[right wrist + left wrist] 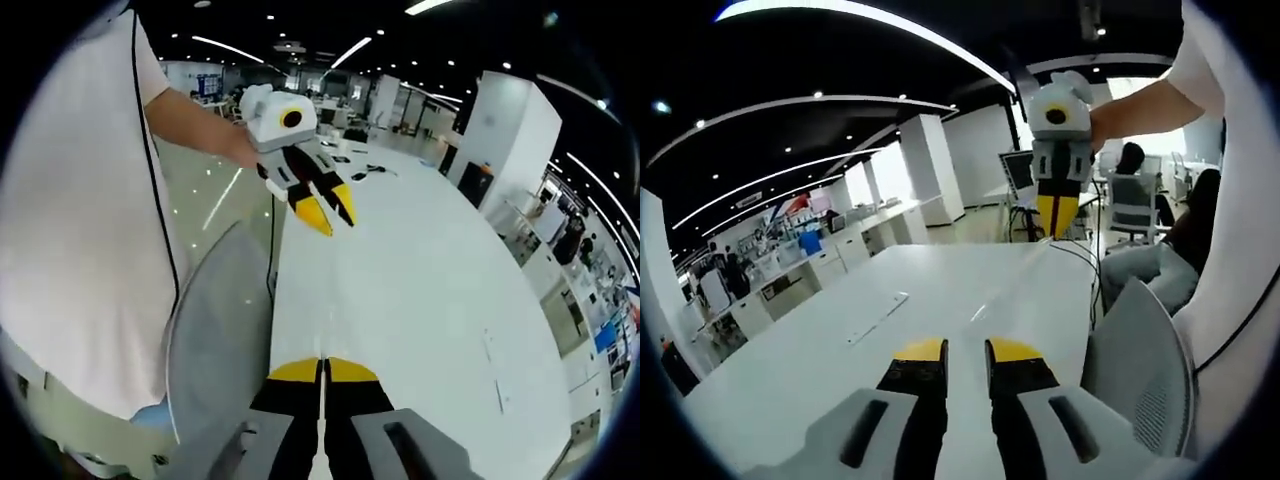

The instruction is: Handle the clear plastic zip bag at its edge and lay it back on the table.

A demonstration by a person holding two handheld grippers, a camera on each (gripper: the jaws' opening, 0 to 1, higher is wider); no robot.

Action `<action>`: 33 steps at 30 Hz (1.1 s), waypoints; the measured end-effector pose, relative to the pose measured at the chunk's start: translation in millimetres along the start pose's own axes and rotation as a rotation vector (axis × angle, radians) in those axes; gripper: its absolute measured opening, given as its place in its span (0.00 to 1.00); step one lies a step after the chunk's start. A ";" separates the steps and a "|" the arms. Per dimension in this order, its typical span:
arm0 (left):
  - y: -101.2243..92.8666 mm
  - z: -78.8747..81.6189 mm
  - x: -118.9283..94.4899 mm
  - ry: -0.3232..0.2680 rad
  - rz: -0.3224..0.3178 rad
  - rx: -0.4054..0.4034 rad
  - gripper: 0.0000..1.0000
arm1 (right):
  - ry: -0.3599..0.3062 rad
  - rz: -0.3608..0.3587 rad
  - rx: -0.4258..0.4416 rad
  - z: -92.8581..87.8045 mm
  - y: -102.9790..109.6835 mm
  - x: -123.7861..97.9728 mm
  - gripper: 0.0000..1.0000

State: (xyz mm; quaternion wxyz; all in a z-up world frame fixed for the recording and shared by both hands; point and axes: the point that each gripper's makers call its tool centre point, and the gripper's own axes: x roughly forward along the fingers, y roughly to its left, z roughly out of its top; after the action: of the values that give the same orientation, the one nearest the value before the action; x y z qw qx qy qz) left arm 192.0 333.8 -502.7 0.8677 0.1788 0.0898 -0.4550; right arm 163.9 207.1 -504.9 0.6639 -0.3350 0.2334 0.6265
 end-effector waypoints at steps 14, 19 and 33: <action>-22.5 17.0 -8.4 -0.006 -0.055 0.046 0.07 | 0.021 -0.004 -0.011 -5.1 9.5 -2.8 0.00; -29.5 19.4 -9.7 0.011 -0.079 0.086 0.05 | 0.032 -0.003 -0.016 -6.5 13.0 -3.3 0.00; -52.7 6.0 -9.6 0.136 -0.181 0.233 0.02 | 0.047 -0.003 -0.026 -6.3 20.6 -4.5 0.00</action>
State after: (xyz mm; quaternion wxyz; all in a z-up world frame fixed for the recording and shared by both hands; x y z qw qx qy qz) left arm 143.2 311.1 -506.2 0.7885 0.2998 0.1110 -0.5254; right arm 143.7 199.2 -508.9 0.6549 -0.3586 0.2404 0.6202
